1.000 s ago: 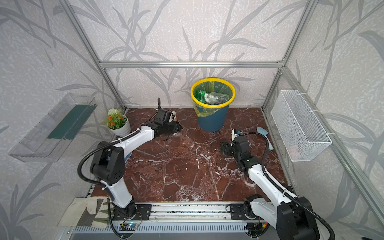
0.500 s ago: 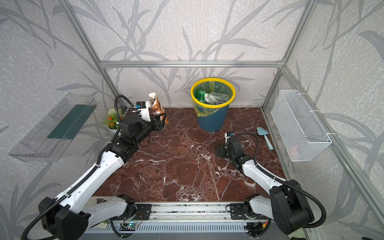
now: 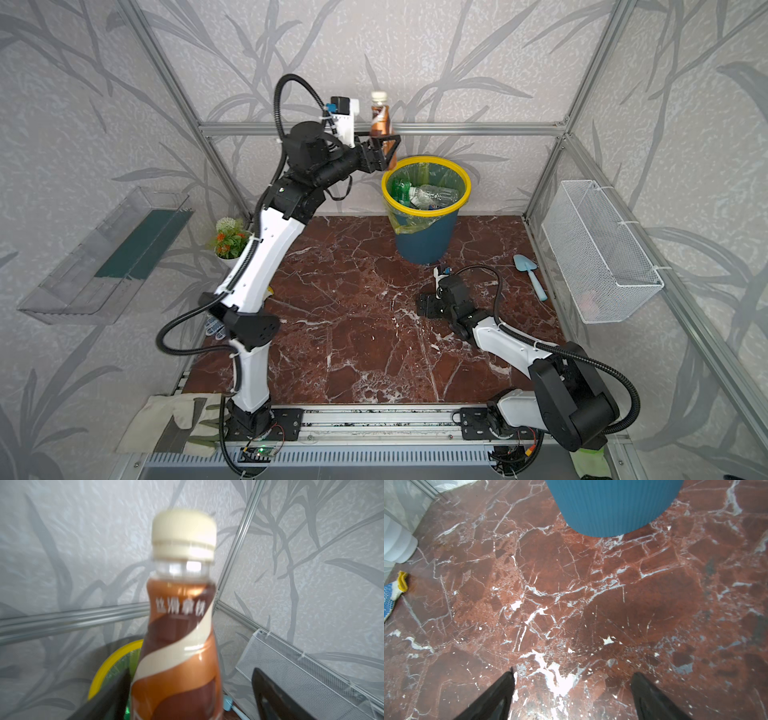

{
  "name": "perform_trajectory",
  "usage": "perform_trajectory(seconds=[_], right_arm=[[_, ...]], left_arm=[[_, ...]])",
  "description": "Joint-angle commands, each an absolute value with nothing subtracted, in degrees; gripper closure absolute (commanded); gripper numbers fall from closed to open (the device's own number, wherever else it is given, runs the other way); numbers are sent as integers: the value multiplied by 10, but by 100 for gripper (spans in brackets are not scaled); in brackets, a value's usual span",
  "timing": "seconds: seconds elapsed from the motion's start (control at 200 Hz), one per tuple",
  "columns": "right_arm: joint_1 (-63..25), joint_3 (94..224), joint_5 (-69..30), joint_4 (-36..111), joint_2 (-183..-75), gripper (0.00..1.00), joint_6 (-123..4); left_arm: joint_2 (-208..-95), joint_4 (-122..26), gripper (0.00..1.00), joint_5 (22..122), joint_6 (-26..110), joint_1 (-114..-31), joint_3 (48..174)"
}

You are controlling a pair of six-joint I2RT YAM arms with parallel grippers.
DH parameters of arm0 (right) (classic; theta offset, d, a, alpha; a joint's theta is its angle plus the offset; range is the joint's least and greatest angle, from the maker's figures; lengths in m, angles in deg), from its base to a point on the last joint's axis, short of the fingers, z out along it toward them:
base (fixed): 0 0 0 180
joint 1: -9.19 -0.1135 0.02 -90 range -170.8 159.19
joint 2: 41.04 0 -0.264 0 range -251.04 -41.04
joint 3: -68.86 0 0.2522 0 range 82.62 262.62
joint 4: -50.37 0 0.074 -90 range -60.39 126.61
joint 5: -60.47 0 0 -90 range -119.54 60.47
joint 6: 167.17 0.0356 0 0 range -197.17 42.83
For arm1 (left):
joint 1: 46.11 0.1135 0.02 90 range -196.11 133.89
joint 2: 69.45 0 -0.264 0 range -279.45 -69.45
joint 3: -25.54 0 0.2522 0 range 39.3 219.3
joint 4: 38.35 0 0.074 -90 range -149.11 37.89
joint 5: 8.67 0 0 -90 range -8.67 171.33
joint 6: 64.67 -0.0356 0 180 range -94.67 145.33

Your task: Throw the plastic bottles in the bin

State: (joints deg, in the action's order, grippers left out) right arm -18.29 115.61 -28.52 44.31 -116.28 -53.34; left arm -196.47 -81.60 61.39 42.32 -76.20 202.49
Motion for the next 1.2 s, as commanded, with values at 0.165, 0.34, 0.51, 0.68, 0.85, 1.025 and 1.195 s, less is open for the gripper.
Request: perform_trajectory(seconds=[0.165, 0.34, 0.51, 0.68, 0.85, 1.025, 1.195], right_arm=[[-187, 1142, -309, 446, -1129, 10, -535], [-188, 1153, -295, 462, -1152, 10, -533], [-188, 1167, -301, 459, -1163, 10, -543], [-186, 1181, -318, 437, -1158, 10, -559], [-177, 1195, -329, 410, -1139, 10, -566], [-174, 1295, -374, 326, -1062, 10, -627], [-173, 1464, -499, 224, -1081, 10, -669]], left_arm=[[-1803, -927, 1, 648, 347, -764, 1833], [-1595, -757, 1, 798, 338, -757, 1502], [-1454, -701, 1, 881, 354, -712, 1297], [-1339, -685, 1, 918, 420, -618, 1118], [-1284, -683, 2, 922, 457, -558, 1014], [-1296, -707, 2, 896, 463, -541, 1014], [-1294, -728, 3, 882, 455, -539, 1020]])
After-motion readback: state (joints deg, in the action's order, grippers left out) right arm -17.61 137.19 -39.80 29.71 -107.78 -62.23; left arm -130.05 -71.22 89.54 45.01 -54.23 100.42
